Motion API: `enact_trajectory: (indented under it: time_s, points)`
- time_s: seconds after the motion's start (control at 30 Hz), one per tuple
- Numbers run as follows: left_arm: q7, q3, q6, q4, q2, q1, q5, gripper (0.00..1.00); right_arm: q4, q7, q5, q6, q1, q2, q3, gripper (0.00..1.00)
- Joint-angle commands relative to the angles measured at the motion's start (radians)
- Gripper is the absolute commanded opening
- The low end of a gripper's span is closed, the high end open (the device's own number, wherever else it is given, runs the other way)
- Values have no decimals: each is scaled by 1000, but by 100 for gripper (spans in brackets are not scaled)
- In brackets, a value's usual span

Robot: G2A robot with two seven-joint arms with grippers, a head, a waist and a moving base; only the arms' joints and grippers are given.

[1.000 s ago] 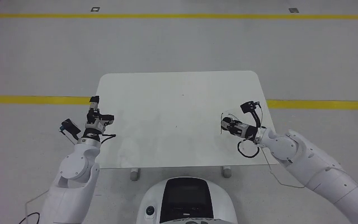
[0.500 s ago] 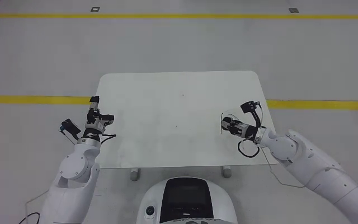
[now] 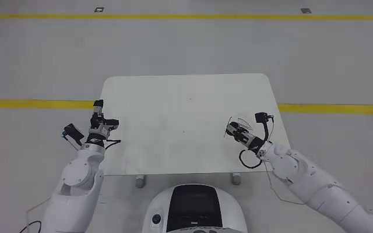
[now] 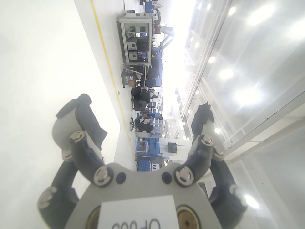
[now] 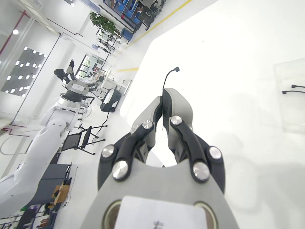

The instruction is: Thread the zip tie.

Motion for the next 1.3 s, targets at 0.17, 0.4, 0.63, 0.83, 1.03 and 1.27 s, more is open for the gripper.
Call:
enact_trajectory:
  time_s: [0.17, 0.4, 0.63, 0.83, 1.03, 1.27]
  points:
    - [0, 0, 0, 0, 0, 0, 0, 100, 0, 0, 0, 0, 0, 0, 0, 0]
    - [-24, 24, 5, -2, 0, -11, 49, 100, -9, -8, 14, 0, -9, -6, 9, 0]
    - [-114, 202, 84, 0, -8, -80, 211, 100, -46, -41, 62, 0, -40, -31, 28, 0]
    - [-154, 259, 122, 13, -11, -109, 249, 100, -18, -73, 82, 0, -43, -44, 43, 0]
    - [-160, 263, 121, 22, -11, -109, 251, 100, -20, -72, 83, 1, -44, -45, 45, 0]
    - [-413, 353, 78, 76, -15, -166, 170, 100, -66, -23, 132, 0, -55, -68, 65, 0]
